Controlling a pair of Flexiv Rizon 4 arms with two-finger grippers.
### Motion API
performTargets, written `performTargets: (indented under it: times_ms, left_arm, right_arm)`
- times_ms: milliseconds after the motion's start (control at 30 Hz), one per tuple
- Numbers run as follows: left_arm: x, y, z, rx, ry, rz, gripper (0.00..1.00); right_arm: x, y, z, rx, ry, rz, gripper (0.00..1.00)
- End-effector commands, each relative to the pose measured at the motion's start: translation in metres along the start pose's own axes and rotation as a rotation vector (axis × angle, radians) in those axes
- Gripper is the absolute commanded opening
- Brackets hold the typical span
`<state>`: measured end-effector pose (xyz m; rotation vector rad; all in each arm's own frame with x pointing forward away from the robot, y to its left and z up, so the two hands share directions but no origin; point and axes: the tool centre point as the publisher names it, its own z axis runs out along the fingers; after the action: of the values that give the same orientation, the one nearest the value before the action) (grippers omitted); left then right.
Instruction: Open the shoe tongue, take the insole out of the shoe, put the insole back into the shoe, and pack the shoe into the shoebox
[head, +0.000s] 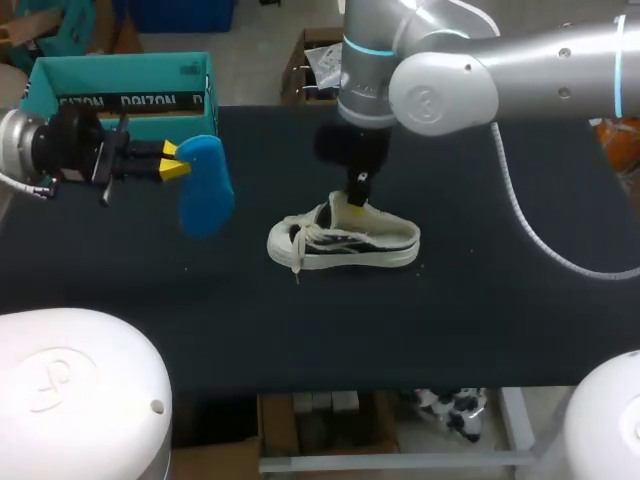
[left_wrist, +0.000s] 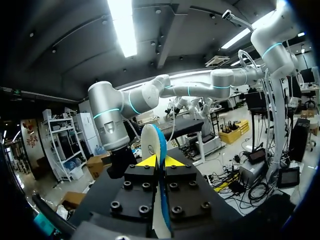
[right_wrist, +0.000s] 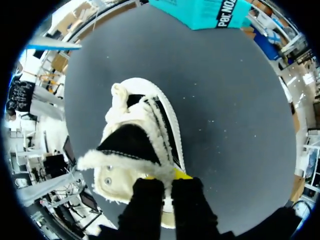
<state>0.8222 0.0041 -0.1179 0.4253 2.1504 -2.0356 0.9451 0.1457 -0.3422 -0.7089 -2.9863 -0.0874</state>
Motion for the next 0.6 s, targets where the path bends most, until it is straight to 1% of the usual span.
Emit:
performTargets:
  times_ms: [33, 267, 367, 433, 600]
  left_arm:
    - [-0.023, 0.01, 0.014, 0.029, 0.143, 0.03, 0.0]
    - [-0.045, 0.012, 0.028, 0.071, 0.273, 0.095, 0.0]
    - [-0.053, 0.013, 0.03, 0.085, 0.316, 0.117, 0.0]
    - [-0.058, 0.014, 0.032, 0.091, 0.339, 0.125, 0.0]
    - [-0.072, 0.022, 0.03, 0.1, 0.361, 0.127, 0.0]
  right_arm:
    - [0.011, -0.013, -0.013, -0.077, -0.001, 0.136, 0.0]
    - [0.034, -0.017, -0.019, -0.228, -0.01, 0.448, 0.0]
    - [0.041, -0.017, -0.019, -0.318, -0.018, 0.545, 0.0]
    - [0.044, -0.016, -0.017, -0.364, -0.027, 0.599, 0.0]
    - [0.047, -0.014, -0.01, -0.449, -0.044, 0.699, 0.0]
